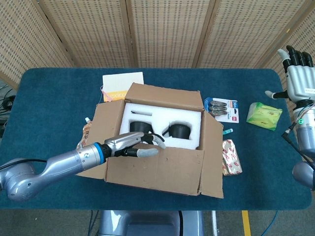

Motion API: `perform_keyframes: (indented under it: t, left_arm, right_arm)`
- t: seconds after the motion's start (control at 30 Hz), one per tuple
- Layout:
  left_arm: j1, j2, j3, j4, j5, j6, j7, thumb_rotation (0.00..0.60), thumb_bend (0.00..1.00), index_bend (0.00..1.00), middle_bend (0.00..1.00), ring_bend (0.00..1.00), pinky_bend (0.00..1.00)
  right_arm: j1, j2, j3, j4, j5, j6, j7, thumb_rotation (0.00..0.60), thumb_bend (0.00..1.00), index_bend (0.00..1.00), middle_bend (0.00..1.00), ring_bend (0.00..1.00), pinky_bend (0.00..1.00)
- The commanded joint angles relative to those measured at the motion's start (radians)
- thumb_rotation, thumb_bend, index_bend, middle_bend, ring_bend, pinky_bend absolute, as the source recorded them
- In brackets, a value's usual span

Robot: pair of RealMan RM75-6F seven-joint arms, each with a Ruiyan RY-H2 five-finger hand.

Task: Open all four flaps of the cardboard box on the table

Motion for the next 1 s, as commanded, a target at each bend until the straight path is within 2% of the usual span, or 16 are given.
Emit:
perform_keyframes:
  t: [0.03, 0.37, 0.57, 0.8, 1.0]
  left_arm:
    - [0.047, -0.017, -0.054, -0.009, 0.006, -0.023, -0.003, 0.052, 0.0, 0.24, 0.15, 0.25, 0.11]
    - [0.194, -0.078, -0.263, -0.022, -0.086, -0.194, 0.028, 0.053, 0.0, 0.24, 0.15, 0.25, 0.11]
    - [0.289, -0.139, -0.409, -0.001, -0.218, -0.373, 0.134, 0.051, 0.0, 0.24, 0.15, 0.25, 0.11]
    - [0.365, -0.182, -0.511, 0.027, -0.355, -0.54, 0.282, 0.05, 0.0, 0.24, 0.15, 0.25, 0.11]
    - [0.409, -0.188, -0.55, 0.032, -0.44, -0.627, 0.346, 0.053, 0.0, 0.24, 0.15, 0.25, 0.11]
  right_arm:
    - [0.003, 0.0, -0.001, 0.002, 0.003, 0.001, -0.008, 0.6, 0.0, 0.0, 0.01, 0.0, 0.01]
    - [0.026, 0.012, 0.008, -0.003, 0.039, -0.01, -0.037, 0.6, 0.0, 0.0, 0.01, 0.0, 0.01]
    - [0.043, 0.024, 0.01, -0.015, 0.058, -0.023, -0.062, 0.6, 0.0, 0.0, 0.01, 0.0, 0.01]
    - [0.062, 0.032, 0.008, -0.035, 0.074, -0.029, -0.093, 0.6, 0.0, 0.0, 0.0, 0.0, 0.0]
    - [0.076, 0.032, 0.006, -0.041, 0.09, -0.031, -0.115, 0.6, 0.0, 0.0, 0.0, 0.0, 0.0]
